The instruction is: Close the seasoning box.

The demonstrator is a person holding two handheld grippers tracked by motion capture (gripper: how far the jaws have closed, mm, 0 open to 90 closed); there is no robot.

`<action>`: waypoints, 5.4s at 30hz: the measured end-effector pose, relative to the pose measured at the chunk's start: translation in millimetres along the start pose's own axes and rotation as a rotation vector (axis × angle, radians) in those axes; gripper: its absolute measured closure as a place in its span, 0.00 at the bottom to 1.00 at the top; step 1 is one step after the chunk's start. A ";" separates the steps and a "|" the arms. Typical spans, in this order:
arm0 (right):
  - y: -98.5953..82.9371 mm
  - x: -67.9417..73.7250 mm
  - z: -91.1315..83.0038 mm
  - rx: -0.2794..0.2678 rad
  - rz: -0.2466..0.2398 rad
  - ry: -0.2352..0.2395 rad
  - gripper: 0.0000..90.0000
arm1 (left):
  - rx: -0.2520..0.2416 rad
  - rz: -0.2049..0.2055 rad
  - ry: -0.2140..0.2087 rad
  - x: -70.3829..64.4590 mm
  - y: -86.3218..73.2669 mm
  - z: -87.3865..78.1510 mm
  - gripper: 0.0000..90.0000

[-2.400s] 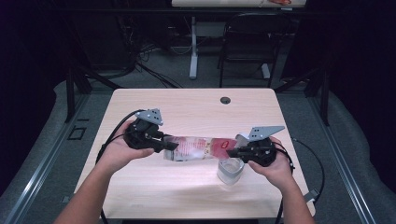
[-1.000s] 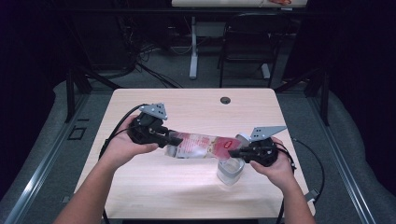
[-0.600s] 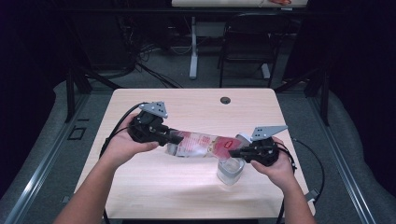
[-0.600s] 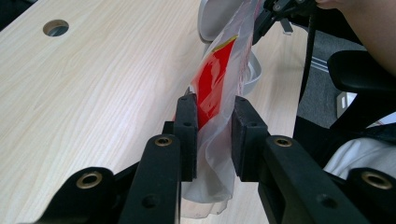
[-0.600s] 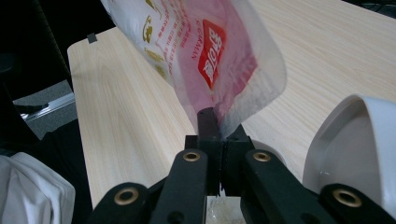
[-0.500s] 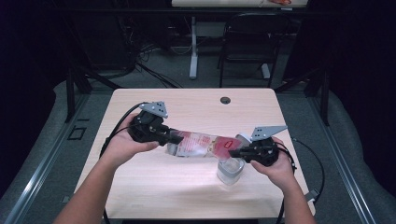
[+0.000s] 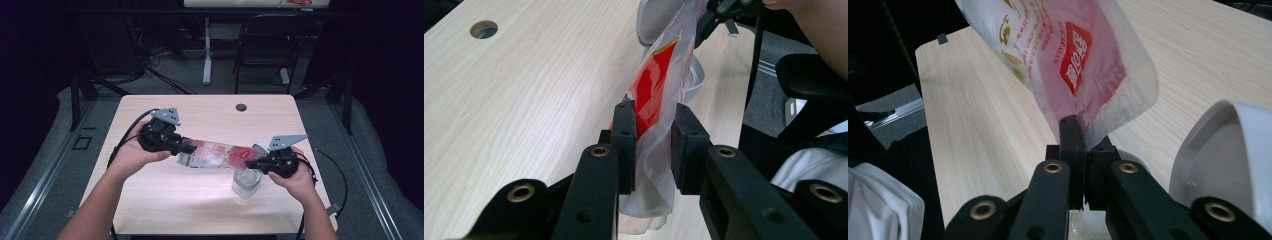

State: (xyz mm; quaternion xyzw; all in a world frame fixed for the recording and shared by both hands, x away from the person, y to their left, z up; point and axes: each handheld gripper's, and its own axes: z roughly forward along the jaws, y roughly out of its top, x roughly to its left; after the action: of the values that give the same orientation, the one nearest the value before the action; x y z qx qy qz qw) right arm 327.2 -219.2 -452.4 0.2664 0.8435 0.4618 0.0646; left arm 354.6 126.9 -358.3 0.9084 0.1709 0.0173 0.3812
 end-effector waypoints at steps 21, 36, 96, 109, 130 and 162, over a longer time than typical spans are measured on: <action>-1.1 -1.6 -0.1 -0.002 0.008 -0.013 0.99 | 0.000 0.000 -0.005 1.0 4.0 1.6 0.84; -1.8 -2.6 -0.1 -0.006 0.014 -0.017 0.99 | -0.004 0.000 -0.005 0.8 6.7 2.0 0.84; -3.9 -4.2 1.6 0.000 0.020 -0.024 0.98 | -0.006 0.006 -0.018 -1.3 15.8 4.2 0.84; -3.9 -3.9 1.8 0.002 0.021 -0.025 0.97 | -0.004 0.008 -0.019 -2.4 17.4 4.2 0.84; -3.9 -3.9 2.3 0.004 0.020 -0.024 0.97 | -0.005 0.016 -0.020 -3.1 19.2 4.2 0.84; -4.0 -3.6 2.4 0.007 0.017 -0.029 0.97 | -0.007 0.016 -0.025 -4.1 20.8 4.4 0.84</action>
State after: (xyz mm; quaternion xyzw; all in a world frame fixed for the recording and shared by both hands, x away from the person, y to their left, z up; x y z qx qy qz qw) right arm 329.6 -220.9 -457.5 0.2806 0.8418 0.4556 0.0718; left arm 357.6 109.0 -346.6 0.9085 0.1586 0.0096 0.3864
